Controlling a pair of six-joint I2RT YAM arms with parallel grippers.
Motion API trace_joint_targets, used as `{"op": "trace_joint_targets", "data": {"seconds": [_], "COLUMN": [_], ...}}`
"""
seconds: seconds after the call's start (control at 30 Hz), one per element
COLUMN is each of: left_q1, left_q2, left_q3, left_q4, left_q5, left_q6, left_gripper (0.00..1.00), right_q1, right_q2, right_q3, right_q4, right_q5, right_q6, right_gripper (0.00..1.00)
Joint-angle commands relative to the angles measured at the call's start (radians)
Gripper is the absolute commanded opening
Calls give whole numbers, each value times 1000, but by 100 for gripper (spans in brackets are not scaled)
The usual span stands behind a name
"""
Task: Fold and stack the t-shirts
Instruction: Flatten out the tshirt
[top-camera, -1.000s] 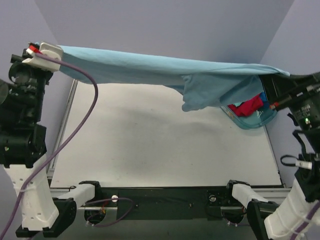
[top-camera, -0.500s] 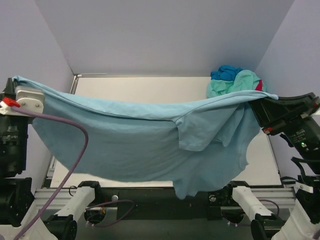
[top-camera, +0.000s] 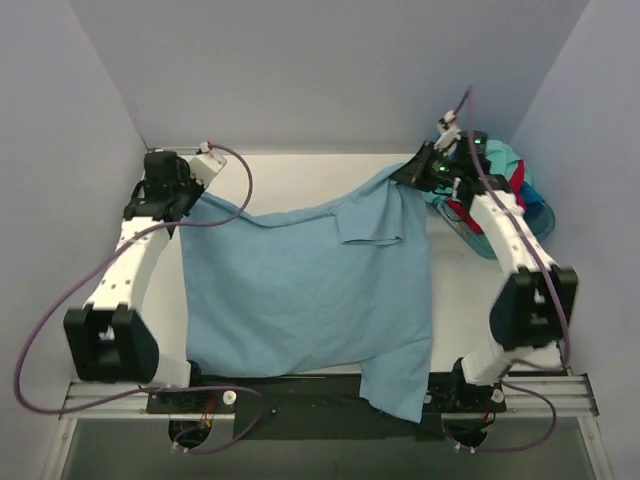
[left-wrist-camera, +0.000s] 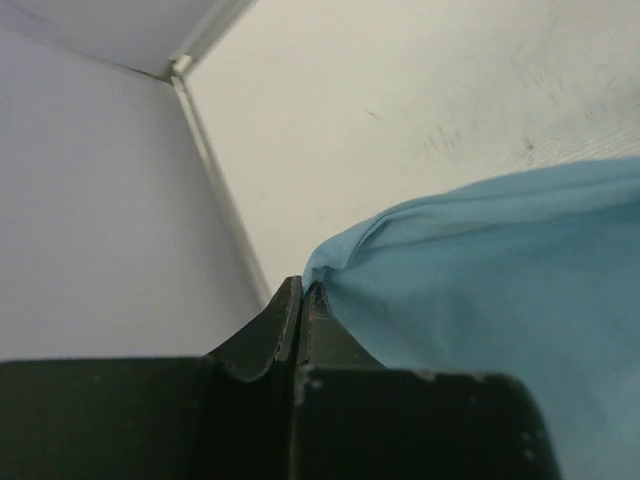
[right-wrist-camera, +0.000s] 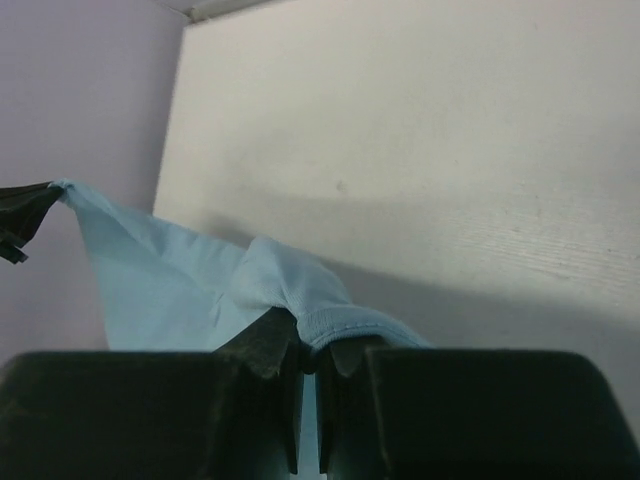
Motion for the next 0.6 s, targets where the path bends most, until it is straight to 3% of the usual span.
{"op": "trace_joint_targets", "data": {"seconds": [0.0,0.1,0.23,0.4,0.57], "left_q1": [7,19,63,79,88], "left_q2": [252,529,773,935,1021], "left_q3": [-29,107,311,446,566], "left_q4": [327,424,481,530,520], "left_q5": [76,56,50,52,-25], "left_q6": [42,67,48,6,-7], "left_gripper": [0,0,0,0,0], "right_q1": [14,14,12,18,20], "right_q2": [383,705,905,1042,1067], "right_q3": [150,436,673,834,859], "right_q4": [143,113,112,112,138], "right_q5": [-59,-55,28,70,166], "right_q6": [-25,16,50,99,113], "right_gripper": [0,0,0,0,0]}}
